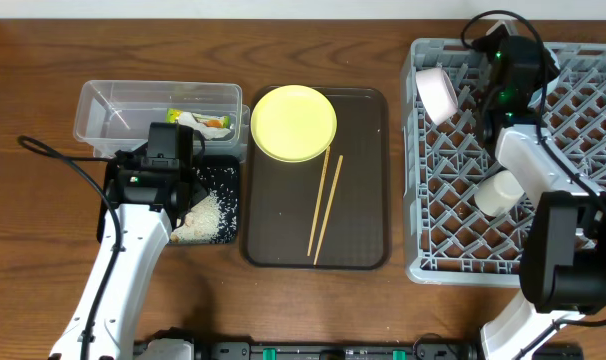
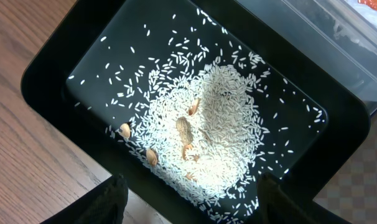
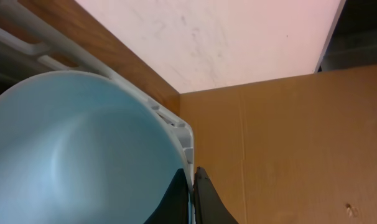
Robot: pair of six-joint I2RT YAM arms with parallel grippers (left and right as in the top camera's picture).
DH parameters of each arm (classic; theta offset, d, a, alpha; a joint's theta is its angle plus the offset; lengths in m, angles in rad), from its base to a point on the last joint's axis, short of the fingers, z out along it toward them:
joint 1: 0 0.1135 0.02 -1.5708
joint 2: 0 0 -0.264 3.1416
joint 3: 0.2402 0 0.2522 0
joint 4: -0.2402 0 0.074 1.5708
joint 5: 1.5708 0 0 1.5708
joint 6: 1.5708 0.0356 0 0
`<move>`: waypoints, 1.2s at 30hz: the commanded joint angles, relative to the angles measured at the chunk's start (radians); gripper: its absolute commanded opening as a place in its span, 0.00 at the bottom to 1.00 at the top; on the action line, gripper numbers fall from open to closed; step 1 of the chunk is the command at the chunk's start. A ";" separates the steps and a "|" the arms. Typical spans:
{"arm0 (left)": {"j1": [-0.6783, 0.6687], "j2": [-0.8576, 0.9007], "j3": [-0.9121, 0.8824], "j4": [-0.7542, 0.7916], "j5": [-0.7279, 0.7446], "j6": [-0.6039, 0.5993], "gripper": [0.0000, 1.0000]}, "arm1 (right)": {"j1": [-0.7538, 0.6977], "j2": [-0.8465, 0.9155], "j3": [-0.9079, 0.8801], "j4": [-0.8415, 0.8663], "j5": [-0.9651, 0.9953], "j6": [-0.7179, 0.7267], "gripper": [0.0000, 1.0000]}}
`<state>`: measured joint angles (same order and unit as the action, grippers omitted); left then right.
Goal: Sort waste into correct bins and load items into the dishwasher rack
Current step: 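Carry the blue bowl with the right gripper into the dish rack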
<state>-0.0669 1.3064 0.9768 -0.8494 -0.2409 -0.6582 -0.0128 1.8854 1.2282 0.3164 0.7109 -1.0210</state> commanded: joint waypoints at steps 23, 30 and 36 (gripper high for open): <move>0.004 0.001 -0.004 -0.003 0.001 -0.013 0.69 | 0.112 0.014 0.003 -0.243 0.094 0.454 0.01; 0.004 0.001 -0.004 -0.003 0.001 -0.013 0.69 | 0.121 -0.033 0.003 -0.499 -0.111 0.810 0.03; 0.004 0.001 -0.004 -0.003 0.001 -0.013 0.69 | 0.123 -0.093 0.003 -0.604 -0.317 0.899 0.15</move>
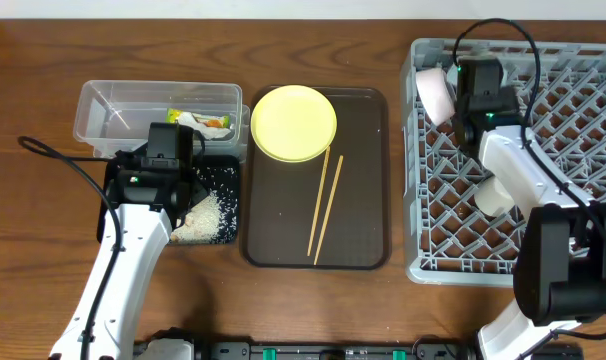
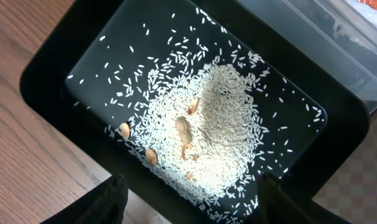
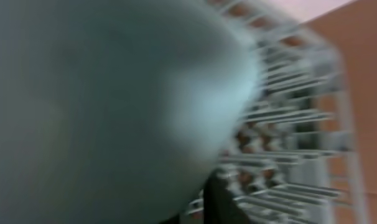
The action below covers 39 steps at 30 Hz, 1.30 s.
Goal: Sort waste into correct bins and load items into the dishwasher rack
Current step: 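Carry the blue bowl with the right gripper into the dish rack, then reach the right gripper to the chopsticks on the brown tray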
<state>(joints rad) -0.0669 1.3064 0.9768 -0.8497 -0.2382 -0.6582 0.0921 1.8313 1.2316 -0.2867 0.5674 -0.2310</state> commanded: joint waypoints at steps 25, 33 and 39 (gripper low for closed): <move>0.004 0.001 -0.004 -0.002 -0.002 -0.013 0.70 | 0.118 -0.275 -0.002 -0.173 -0.916 0.314 0.40; 0.004 0.001 -0.004 0.003 -0.002 -0.013 0.71 | 0.324 -0.237 -0.004 -0.287 -0.804 0.366 0.40; 0.004 0.001 -0.004 0.003 -0.002 -0.013 0.71 | 0.451 -0.122 -0.005 -0.319 -0.673 0.539 0.39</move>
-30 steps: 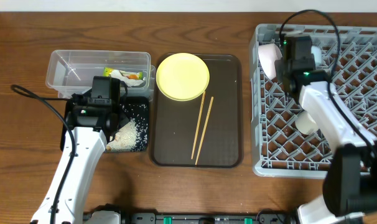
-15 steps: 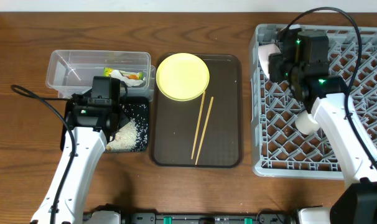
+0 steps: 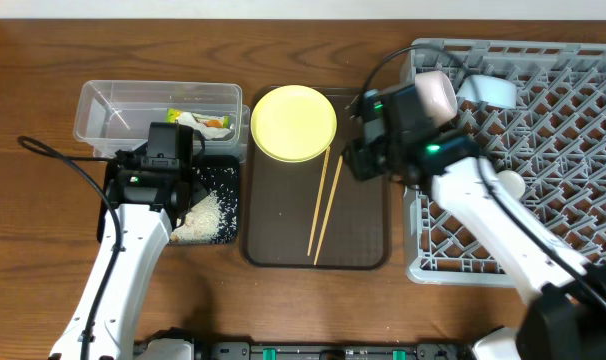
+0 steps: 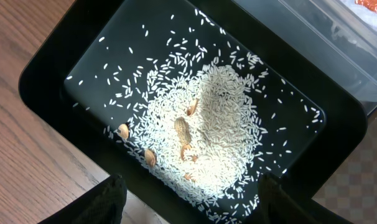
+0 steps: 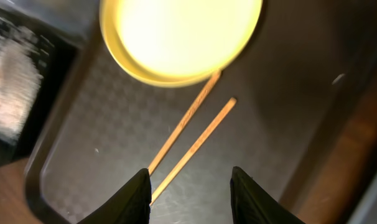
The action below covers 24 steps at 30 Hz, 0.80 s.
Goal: Sort waste into correct bins and load items into the dishwasher rack
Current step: 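Reach the right gripper to the chopsticks on the brown tray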
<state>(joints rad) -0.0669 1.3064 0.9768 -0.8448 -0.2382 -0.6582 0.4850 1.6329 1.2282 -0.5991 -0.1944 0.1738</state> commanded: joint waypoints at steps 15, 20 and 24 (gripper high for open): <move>0.004 0.001 -0.004 0.000 -0.002 -0.013 0.71 | 0.182 0.333 -0.001 -0.005 0.217 0.353 0.32; 0.004 0.001 -0.004 0.000 -0.002 -0.013 0.71 | 0.181 0.350 -0.001 -0.032 0.226 0.361 0.24; 0.004 0.001 -0.004 0.000 -0.002 -0.013 0.71 | 0.175 0.348 -0.001 -0.054 0.262 0.395 0.14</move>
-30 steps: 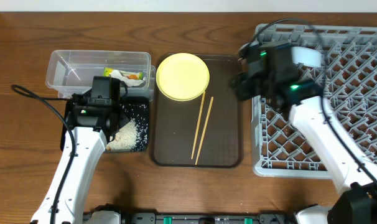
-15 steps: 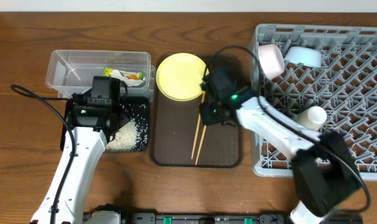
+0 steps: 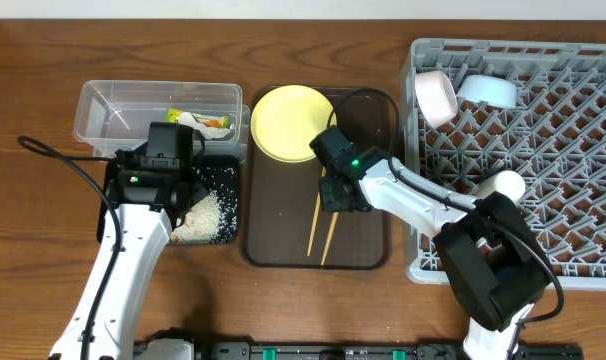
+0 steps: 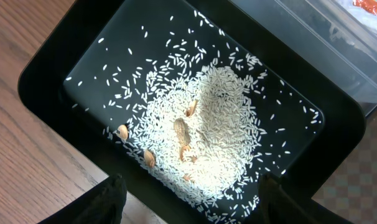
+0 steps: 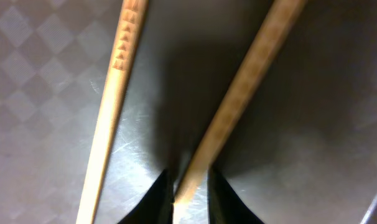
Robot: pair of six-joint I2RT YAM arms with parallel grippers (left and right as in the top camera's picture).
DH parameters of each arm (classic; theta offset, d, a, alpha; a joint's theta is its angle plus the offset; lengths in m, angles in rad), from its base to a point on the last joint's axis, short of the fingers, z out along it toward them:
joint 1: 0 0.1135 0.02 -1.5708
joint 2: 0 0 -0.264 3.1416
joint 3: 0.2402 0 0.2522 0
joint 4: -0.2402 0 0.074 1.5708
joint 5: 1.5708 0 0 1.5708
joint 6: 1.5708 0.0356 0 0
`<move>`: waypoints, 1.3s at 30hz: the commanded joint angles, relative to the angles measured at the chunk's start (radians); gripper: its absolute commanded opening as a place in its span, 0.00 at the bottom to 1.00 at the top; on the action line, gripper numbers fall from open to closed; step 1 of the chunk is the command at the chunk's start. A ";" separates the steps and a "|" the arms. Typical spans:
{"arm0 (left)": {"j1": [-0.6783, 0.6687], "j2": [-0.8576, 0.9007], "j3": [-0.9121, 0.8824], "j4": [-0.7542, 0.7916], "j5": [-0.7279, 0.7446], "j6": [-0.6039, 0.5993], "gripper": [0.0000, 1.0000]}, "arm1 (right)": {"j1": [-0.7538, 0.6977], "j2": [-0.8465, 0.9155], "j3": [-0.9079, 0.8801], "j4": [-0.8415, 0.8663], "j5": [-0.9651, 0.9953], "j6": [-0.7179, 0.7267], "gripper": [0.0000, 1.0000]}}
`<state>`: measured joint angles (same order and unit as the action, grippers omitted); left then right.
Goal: Sort waste into correct bins and load items into the dishwasher rack
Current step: 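Reach the right gripper to the chopsticks on the brown tray, then grasp one chopstick and place it upright in the rack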
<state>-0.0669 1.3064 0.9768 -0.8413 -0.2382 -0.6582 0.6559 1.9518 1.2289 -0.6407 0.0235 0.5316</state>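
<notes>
Two wooden chopsticks (image 3: 316,222) lie side by side on the dark tray (image 3: 368,250), below the yellow plate (image 3: 294,122). My right gripper (image 3: 339,194) is down on the tray. In the right wrist view its fingertips (image 5: 221,194) stand close on either side of the right-hand chopstick (image 5: 238,99); the right gripper (image 5: 190,194) is shut on it. The other chopstick (image 5: 117,93) lies free to the left. My left gripper (image 4: 191,202) hangs open over the black bin (image 4: 45,68) of rice (image 4: 213,130) and nut shells.
A clear bin (image 3: 113,105) with wrappers stands behind the black bin. The grey dishwasher rack (image 3: 583,270) on the right holds a pink bowl (image 3: 435,97), a blue bowl (image 3: 488,90) and a white cup (image 3: 505,185).
My right gripper was open above the tray, near the plate and chopsticks. Now it is low on the tray, shut round the right-hand chopstick. The left arm has not moved.
My right gripper was at the rack's back left corner with the blue bowl against its fingers, and stayed there a moment later. Then the bowl stood in the rack and the gripper hung open over the tray. Now it grips a chopstick. The left gripper stayed over the rice bin.
</notes>
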 commanded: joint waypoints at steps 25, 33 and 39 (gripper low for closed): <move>0.004 0.001 -0.004 -0.003 -0.002 -0.013 0.71 | -0.323 -0.410 0.007 -0.153 0.055 -0.241 0.01; 0.004 0.001 -0.004 -0.002 -0.002 -0.013 0.71 | -0.390 -0.401 -0.021 -0.190 0.056 -0.241 0.01; 0.004 0.001 -0.004 0.001 -0.002 -0.013 0.71 | -0.396 -0.401 -0.051 -0.187 0.078 -0.241 0.01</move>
<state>-0.0669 1.3064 0.9768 -0.8394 -0.2382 -0.6582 0.2668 1.5448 1.1999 -0.8272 0.0799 0.3035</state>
